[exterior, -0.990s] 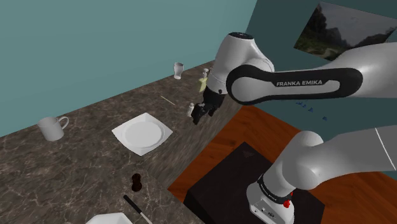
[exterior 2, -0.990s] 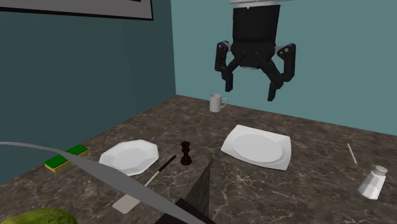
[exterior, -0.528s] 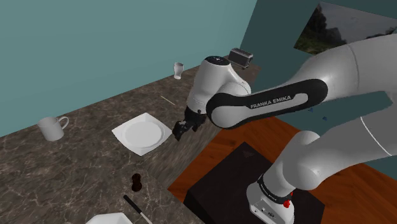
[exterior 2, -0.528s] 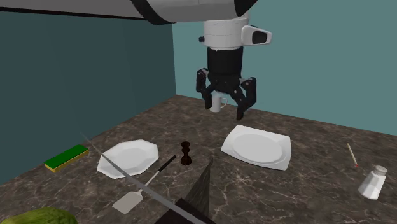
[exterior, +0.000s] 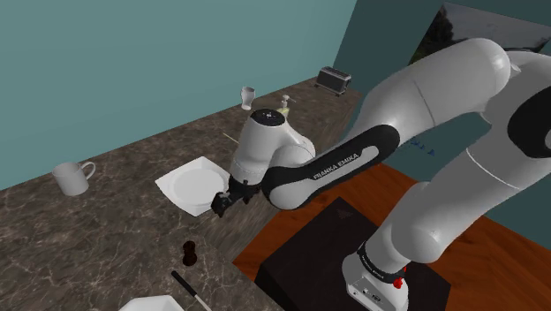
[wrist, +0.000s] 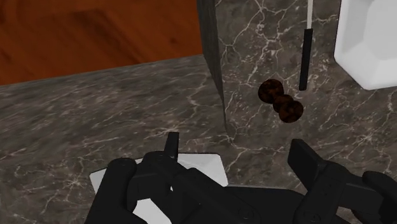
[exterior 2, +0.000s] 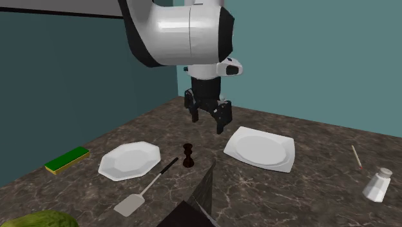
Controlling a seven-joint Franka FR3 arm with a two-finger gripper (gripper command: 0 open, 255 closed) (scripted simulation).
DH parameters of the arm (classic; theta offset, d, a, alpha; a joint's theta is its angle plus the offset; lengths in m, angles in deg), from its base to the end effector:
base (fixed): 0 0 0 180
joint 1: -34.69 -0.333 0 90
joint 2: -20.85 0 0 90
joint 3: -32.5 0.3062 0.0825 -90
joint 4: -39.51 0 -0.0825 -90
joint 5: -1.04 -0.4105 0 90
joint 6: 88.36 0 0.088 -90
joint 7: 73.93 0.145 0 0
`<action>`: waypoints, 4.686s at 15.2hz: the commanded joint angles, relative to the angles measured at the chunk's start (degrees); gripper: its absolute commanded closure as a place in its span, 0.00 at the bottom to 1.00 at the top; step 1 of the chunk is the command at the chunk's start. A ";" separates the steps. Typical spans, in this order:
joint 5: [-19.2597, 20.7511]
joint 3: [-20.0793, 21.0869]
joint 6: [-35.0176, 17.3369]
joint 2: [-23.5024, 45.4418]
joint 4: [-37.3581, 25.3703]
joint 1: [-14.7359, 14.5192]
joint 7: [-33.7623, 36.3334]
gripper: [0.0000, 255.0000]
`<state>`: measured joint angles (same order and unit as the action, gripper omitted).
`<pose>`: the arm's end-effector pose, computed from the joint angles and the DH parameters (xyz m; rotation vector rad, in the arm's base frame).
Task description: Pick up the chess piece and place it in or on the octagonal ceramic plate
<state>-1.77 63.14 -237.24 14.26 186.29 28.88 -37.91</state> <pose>0.3904 0.2803 0.2466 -3.0786 0.0488 -0.1979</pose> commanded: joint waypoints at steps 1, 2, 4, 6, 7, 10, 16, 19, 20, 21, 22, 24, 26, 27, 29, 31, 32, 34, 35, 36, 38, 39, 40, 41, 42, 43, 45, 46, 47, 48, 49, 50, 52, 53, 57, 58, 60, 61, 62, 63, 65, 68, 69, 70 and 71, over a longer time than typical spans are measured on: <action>5.32 1.86 -3.44 5.65 -1.93 0.65 6.08 0.00; 8.50 2.23 -4.65 8.32 -3.06 0.65 9.28 0.00; 15.32 1.57 -6.57 13.67 -5.66 -0.61 15.94 0.00; 21.55 -0.48 -7.94 18.76 -8.68 -3.27 22.09 0.00; 24.25 -1.67 -8.47 21.19 -10.31 -4.82 24.84 0.00; 30.18 -5.76 -9.76 27.97 -15.57 -10.18 31.37 0.00; 34.53 -10.10 -12.24 33.73 -18.89 -14.28 35.22 0.00; 35.98 -11.68 -13.33 35.80 -19.93 -15.57 36.35 0.00; 35.98 -11.69 -13.33 35.79 -19.93 -15.57 36.35 0.00; 35.98 -11.69 -13.33 35.79 -19.93 -15.57 36.35 0.00; 35.98 -11.69 -13.33 35.79 -19.93 -15.57 36.35 0.00; 35.98 -11.69 -13.33 35.79 -19.93 -15.57 36.35 0.00; 35.97 -11.68 -13.32 35.79 -19.93 -15.56 36.34 0.00; 35.97 -11.68 -13.32 35.79 -19.93 -15.56 36.34 1.00; 35.97 -11.68 -13.32 35.79 -19.93 -15.56 36.34 1.00; 35.98 -11.69 -13.33 35.80 -19.94 -15.57 36.34 1.00; 35.98 -11.69 -13.34 35.78 -19.91 -15.56 36.34 1.00; 35.98 -11.70 -13.32 35.83 -19.97 -15.56 36.33 1.00; 35.97 -11.68 -13.30 35.82 -19.98 -15.57 36.33 1.00; 35.98 -11.69 -13.33 35.79 -19.93 -15.57 36.35 1.00; 34.79 -10.41 -12.29 34.38 -19.48 -14.55 35.35 1.00; 34.18 -9.77 -11.77 33.68 -19.27 -14.04 34.85 1.00; 33.54 -9.14 -11.25 32.98 -19.07 -13.54 34.33 1.00; 32.89 -8.50 -10.72 32.28 -18.89 -13.05 33.80 1.00; 32.22 -7.88 -10.19 31.58 -18.72 -12.56 33.27 1.00; 31.54 -7.26 -9.66 30.89 -18.56 -12.07 32.73 1.00; 30.14 -6.04 -8.58 29.51 -18.29 -11.12 31.64 1.00; 29.42 -5.44 -8.04 28.82 -18.17 -10.66 31.08 1.00; 28.69 -4.85 -7.50 28.13 -18.06 -10.21 30.52 1.00; 27.94 -4.28 -6.95 27.45 -17.97 -9.77 29.95 1.00; 27.19 -3.71 -6.39 26.77 -17.90 -9.33 29.39 1.00; 26.43 -3.16 -5.83 26.08 -17.84 -8.91 28.81 1.00; 24.89 -2.10 -4.70 24.73 -17.75 -8.11 27.66 1.00; 24.80 -2.06 -4.65 24.66 -17.75 -8.08 27.59 1.00; 25.87 -1.33 -1.92 25.20 -20.43 -12.95 33.46 1.00; 26.15 -1.18 -1.17 25.46 -21.27 -14.19 34.88 1.00; 26.74 -0.88 0.43 26.12 -23.14 -16.64 37.66 1.00; 27.06 -0.72 1.28 26.53 -24.18 -17.86 39.02 1.00; 27.37 -0.60 2.15 26.98 -25.29 -19.09 40.35 1.00; 27.68 -0.49 3.05 27.49 -26.46 -20.34 41.64 1.00; 28.32 -0.29 4.93 28.63 -29.00 -22.84 44.15 1.00; 29.28 -0.08 7.95 30.71 -33.32 -26.64 47.64 1.00; 29.59 -0.05 9.01 31.49 -34.90 -27.94 48.73 1.00; 29.90 -0.02 10.10 32.32 -36.56 -29.24 49.78 1.00; 30.45 0.01 12.06 33.88 -39.63 -31.52 51.52 1.00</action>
<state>28.40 63.02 -227.04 47.03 149.23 -0.85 12.26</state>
